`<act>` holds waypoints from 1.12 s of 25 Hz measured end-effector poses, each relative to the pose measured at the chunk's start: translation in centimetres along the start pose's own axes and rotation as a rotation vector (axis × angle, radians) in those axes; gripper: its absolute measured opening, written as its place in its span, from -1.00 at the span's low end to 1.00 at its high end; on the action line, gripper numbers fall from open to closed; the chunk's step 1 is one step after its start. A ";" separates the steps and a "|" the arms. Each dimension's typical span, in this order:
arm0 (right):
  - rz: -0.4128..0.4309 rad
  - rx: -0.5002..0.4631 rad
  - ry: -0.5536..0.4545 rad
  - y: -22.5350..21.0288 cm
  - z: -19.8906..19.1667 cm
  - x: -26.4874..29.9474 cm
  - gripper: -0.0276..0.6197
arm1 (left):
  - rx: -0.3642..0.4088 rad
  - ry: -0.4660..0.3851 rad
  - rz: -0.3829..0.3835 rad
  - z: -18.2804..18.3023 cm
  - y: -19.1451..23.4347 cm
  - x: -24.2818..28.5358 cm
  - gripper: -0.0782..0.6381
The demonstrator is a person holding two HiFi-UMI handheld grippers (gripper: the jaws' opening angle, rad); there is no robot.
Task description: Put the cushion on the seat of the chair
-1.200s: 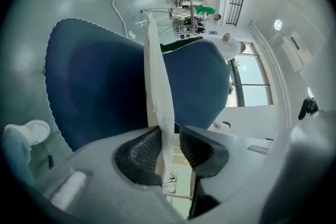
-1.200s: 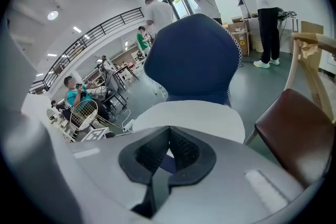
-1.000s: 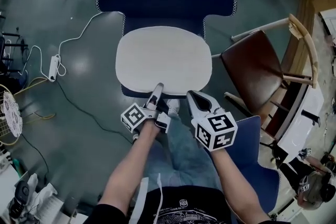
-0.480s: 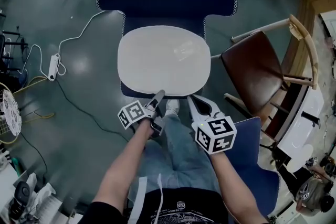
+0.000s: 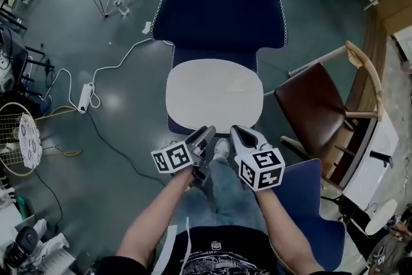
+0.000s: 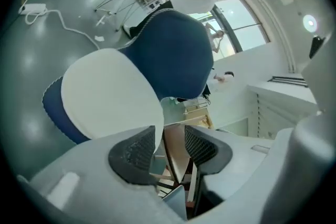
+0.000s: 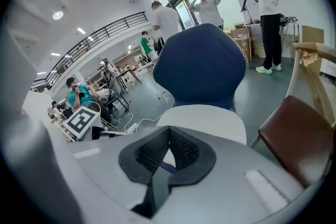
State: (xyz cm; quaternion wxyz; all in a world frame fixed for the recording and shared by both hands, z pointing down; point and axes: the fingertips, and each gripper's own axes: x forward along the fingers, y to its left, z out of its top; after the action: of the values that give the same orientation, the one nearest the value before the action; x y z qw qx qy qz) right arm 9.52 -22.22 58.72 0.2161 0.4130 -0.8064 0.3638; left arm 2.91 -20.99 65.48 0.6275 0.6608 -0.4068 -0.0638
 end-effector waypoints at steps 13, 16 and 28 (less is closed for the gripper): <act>0.057 -0.040 -0.176 7.7 6.5 -4.7 -0.93 | 0.541 -0.040 -0.005 4.8 -13.1 -7.0 -0.66; 0.064 -0.072 -0.214 9.1 7.6 -5.8 -0.93 | 0.612 -0.065 0.005 5.0 -14.8 -8.2 -0.77; 0.058 -0.131 -0.285 12.9 8.5 -7.8 -0.93 | 0.736 -0.107 -0.005 5.4 -17.7 -11.7 -0.79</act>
State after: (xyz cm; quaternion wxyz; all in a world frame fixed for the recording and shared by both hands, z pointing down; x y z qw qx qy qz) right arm 2.94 -19.62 42.93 0.1154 0.4220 -0.8626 0.2540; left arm 0.07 -20.10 43.81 0.3257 0.8389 -0.4331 0.0506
